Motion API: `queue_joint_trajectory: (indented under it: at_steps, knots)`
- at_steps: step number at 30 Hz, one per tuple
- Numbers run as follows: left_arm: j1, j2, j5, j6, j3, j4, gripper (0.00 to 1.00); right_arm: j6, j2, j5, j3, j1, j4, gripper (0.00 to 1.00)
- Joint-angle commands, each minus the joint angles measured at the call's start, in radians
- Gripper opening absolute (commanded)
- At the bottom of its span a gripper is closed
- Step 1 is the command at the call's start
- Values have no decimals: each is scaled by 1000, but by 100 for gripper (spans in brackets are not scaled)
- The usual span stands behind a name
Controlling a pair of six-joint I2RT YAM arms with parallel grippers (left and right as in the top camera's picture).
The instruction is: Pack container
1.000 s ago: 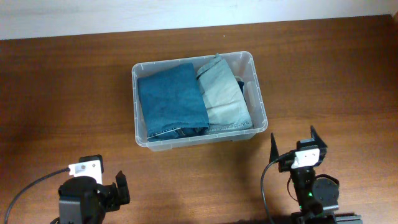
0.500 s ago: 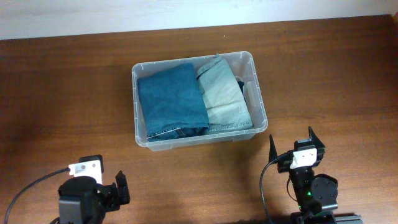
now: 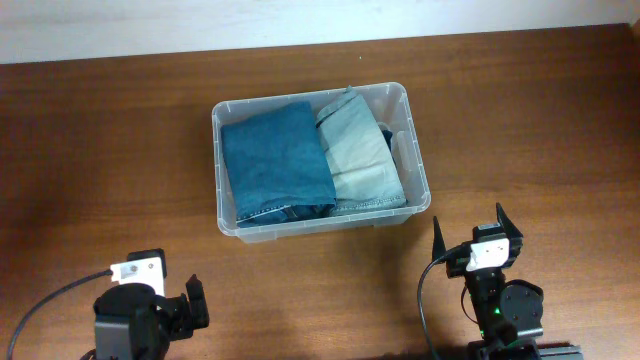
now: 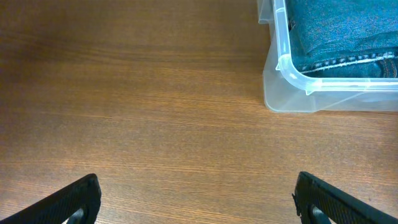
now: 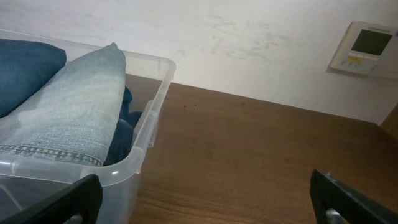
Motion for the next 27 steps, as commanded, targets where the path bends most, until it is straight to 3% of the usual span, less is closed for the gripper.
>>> queue_joint_trajectory:
  at_steps: [1, 6, 10, 15, 16, 21, 27]
  knots:
    - [2, -23, -3, 8, -23, 7, 100, 1, -10, -6, -8, -6, -2, 99]
    - [2, -156, -1, 10, -145, 77, 99, 1, -10, -6, -8, -6, -2, 98]
    - [2, -321, 1, 10, -335, 242, 99, 1, -10, -6, -8, -6, -2, 98]
    - [2, -472, 1, 69, -552, 570, 99, 1, -10, -6, -8, -6, -2, 99]
    - [2, -476, 2, 123, -623, 727, 99, 1, -10, -6, -8, -6, -2, 98]
    - [2, -477, 6, 169, -818, 1113, 99, 1, -10, -6, -8, -6, -2, 99]
    - [4, -477, 23, 166, -812, 1102, 99, 1, -10, -6, -8, -6, -2, 99]
